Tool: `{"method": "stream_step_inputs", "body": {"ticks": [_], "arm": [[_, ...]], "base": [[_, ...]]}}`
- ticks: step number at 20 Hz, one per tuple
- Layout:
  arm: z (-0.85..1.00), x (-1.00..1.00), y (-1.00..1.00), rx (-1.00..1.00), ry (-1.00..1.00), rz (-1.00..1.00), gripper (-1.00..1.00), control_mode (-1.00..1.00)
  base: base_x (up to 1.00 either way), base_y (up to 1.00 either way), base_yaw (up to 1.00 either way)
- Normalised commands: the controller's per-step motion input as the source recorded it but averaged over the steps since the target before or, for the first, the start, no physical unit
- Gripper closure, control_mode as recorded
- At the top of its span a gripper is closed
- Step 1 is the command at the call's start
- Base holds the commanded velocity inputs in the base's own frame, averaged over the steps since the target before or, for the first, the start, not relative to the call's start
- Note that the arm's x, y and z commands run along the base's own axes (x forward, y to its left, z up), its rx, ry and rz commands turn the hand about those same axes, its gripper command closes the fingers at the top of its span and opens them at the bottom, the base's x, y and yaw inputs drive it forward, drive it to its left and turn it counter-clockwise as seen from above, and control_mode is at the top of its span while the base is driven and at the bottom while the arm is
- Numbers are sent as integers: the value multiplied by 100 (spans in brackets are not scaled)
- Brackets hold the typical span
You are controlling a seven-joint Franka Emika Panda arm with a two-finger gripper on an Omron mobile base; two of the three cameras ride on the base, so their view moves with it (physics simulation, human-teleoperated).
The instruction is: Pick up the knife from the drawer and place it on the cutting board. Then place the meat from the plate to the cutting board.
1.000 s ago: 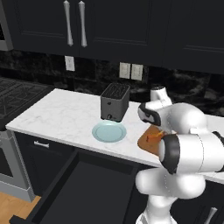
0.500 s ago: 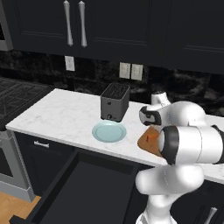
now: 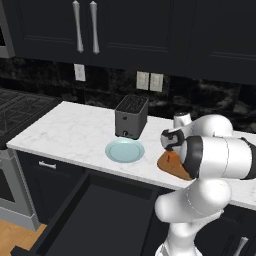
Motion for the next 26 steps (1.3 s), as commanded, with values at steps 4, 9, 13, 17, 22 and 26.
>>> {"method": "stream_step_inputs", "body": {"ticks": [4,9,13,17,22,26], "arm": [[-29,0,-3,3,2,0,100,-100],[-20,-1,-2,1,1,0,-100,-100],[-1,-19,-1,4,-4,0,-100,-100],[13,-47,-3,4,-9,0,-100,-100],[86,-56,-3,1,-9,0,-100,-100],[100,-53,14,0,-6,0,-100,-100]], "base": [[0,0,0],[0,0,0],[0,0,0],[0,0,0],[0,0,0],[0,0,0]]}}
